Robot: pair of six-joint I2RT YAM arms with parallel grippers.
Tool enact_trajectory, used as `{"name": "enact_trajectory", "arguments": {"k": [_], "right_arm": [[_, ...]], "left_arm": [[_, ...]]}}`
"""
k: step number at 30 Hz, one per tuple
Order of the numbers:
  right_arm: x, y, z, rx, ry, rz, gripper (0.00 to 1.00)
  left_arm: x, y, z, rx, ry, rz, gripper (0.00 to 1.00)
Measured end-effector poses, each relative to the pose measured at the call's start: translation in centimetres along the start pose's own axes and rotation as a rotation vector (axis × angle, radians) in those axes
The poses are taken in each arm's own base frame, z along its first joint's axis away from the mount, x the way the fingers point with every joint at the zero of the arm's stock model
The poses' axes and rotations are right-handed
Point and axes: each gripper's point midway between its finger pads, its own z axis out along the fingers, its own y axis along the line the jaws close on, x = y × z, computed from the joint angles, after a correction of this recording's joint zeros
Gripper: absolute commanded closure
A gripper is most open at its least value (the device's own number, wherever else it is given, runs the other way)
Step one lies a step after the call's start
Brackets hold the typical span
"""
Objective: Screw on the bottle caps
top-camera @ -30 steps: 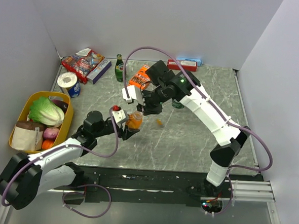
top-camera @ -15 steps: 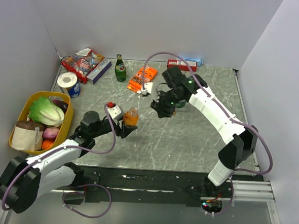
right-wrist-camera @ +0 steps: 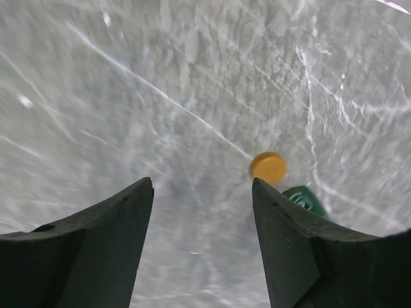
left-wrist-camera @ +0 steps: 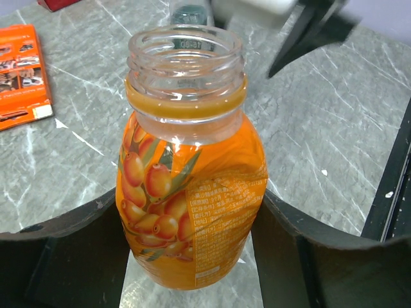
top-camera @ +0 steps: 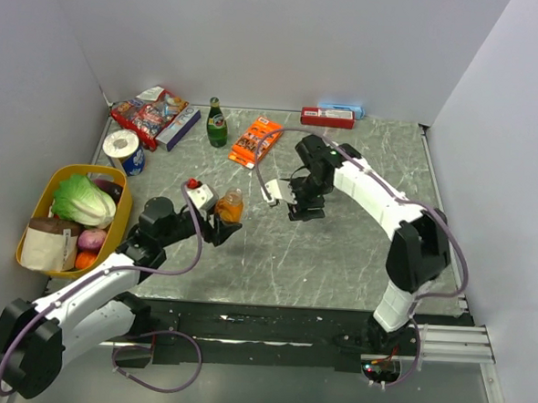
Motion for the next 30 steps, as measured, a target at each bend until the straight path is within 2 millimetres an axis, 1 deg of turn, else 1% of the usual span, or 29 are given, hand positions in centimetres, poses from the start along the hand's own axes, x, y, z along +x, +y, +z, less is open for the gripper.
{"name": "enact_trajectory", "arguments": {"k": [6, 8, 12, 14, 17, 20, 25, 30], "right_arm": [[2.8, -2.8, 3.7, -0.071, 0.101, -0.205, 0.28], [3.8, -3.7, 4.6, -0.088, 0.128, -0.255, 0.28], [5.7, -6.1, 5.7, -0.102, 0.188, -0.333, 0.29], [6.6, -6.9, 6.0, -0.107, 0.215, -0.356, 0.29], [7.8, -7.1, 6.2, -0.129, 0.253, -0.383, 0.29], [8.6, -6.7, 6.2, -0.159, 0.281, -0.395, 0.30], [9.0, -6.2, 6.2, -0.184, 0.298, -0.397, 0.30], [9.5, -5.5, 6.8, -0.201, 0.300, -0.384, 0.32]], "left_arm": [[-0.2, 0.2, -0.7, -0.021, 0.001, -0.004, 0.99], [-0.2, 0.6, -1.0, -0.034, 0.004, -0.007, 0.99], [-0.1, 1.5, -1.2, -0.062, 0.006, -0.013, 0.99], [-0.1, 1.9, -1.4, -0.076, 0.004, -0.015, 0.99], [-0.2, 2.3, -1.5, -0.088, 0.003, -0.016, 0.99], [-0.2, 2.4, -1.5, -0.090, 0.002, -0.017, 0.99], [-0.2, 2.4, -1.4, -0.090, -0.003, -0.017, 0.99], [0.0, 2.5, -1.3, -0.090, 0.003, -0.021, 0.99]]}}
